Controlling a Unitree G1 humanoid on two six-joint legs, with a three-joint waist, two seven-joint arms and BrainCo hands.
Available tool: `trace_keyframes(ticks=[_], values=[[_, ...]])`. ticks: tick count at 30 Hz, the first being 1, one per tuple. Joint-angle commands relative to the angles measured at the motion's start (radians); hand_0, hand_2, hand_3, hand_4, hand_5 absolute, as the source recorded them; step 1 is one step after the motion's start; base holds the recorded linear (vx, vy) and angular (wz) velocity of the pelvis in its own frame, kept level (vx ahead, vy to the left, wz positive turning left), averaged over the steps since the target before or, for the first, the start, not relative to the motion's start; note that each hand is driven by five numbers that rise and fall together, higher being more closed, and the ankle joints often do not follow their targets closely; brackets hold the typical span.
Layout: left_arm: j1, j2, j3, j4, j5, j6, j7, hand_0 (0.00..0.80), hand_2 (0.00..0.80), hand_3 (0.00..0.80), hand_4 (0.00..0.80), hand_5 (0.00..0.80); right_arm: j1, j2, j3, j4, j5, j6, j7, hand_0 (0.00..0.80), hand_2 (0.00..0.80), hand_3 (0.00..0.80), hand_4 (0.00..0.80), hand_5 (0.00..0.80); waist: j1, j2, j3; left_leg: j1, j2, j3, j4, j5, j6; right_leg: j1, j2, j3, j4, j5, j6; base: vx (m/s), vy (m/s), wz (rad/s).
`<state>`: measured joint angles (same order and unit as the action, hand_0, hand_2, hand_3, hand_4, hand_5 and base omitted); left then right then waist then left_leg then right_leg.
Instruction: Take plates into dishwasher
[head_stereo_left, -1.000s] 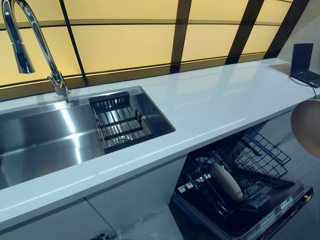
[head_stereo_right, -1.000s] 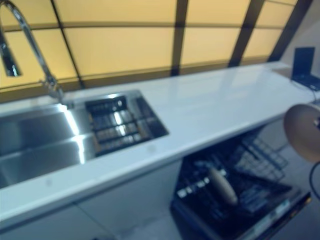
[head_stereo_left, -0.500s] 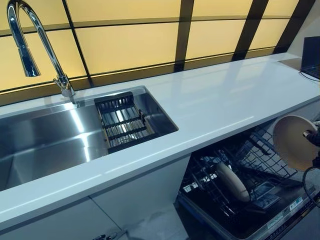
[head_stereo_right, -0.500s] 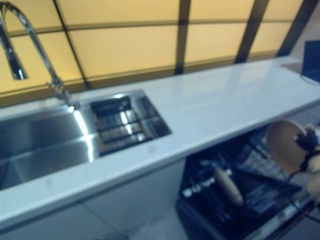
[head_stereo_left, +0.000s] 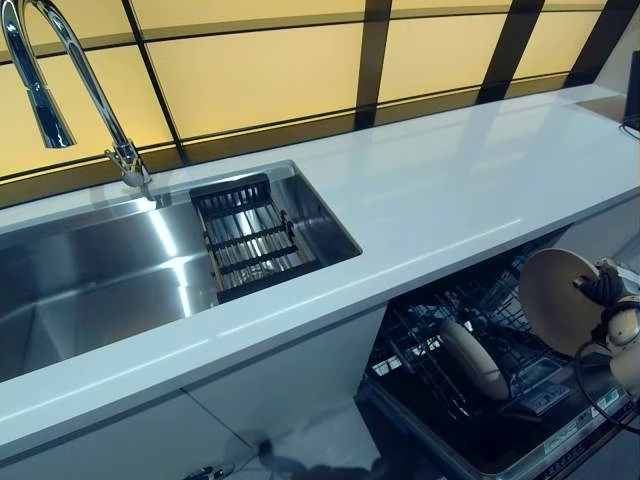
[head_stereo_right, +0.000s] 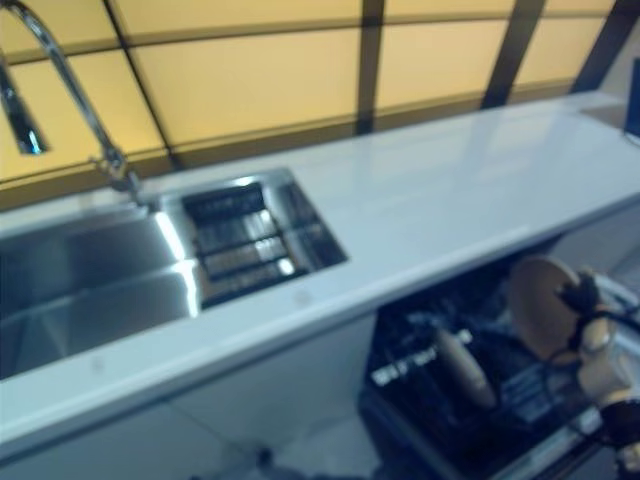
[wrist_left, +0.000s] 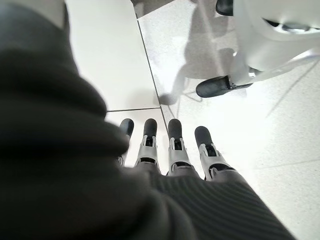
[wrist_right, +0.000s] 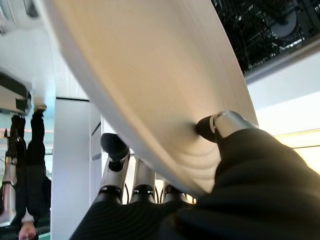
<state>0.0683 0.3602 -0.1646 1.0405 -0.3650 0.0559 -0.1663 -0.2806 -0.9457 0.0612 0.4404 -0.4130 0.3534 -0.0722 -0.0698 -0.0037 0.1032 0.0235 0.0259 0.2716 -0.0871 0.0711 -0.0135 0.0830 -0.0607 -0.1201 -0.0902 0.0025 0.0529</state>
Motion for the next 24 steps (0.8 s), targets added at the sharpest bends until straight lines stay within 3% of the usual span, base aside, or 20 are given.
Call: trace_keyframes(ticks=[1, 24], values=[[-0.04, -0.017, 0.021, 0.007, 0.004, -0.012, -0.001, 0.0, 0.0, 0.0, 0.0, 0.0, -0.156, -0.001, 0.05, 0.029, -0.067, 0.021, -0.016, 0.8, 0.8, 0.8, 0.8, 0.8, 0.037, 0.007, -0.008, 0.046, -0.051, -0.059, 0.0, -0.144, 0.055, -0.015, 0.057, -0.068, 0.003, -0.013, 0.014, 0.0, 0.0, 0.0], [-0.05, -0.021, 0.023, -0.041, -0.068, -0.02, 0.004, 0.0, 0.0, 0.0, 0.0, 0.0, -0.216, 0.065, 0.164, 0.081, -0.116, 0.062, 0.01, 0.8, 0.8, 0.8, 0.8, 0.8, 0.05, 0.044, 0.061, -0.003, -0.058, -0.08, 0.0, -0.125, 0.05, -0.052, 0.052, -0.077, 0.003, -0.008, 0.005, -0.017, -0.007, 0.02]])
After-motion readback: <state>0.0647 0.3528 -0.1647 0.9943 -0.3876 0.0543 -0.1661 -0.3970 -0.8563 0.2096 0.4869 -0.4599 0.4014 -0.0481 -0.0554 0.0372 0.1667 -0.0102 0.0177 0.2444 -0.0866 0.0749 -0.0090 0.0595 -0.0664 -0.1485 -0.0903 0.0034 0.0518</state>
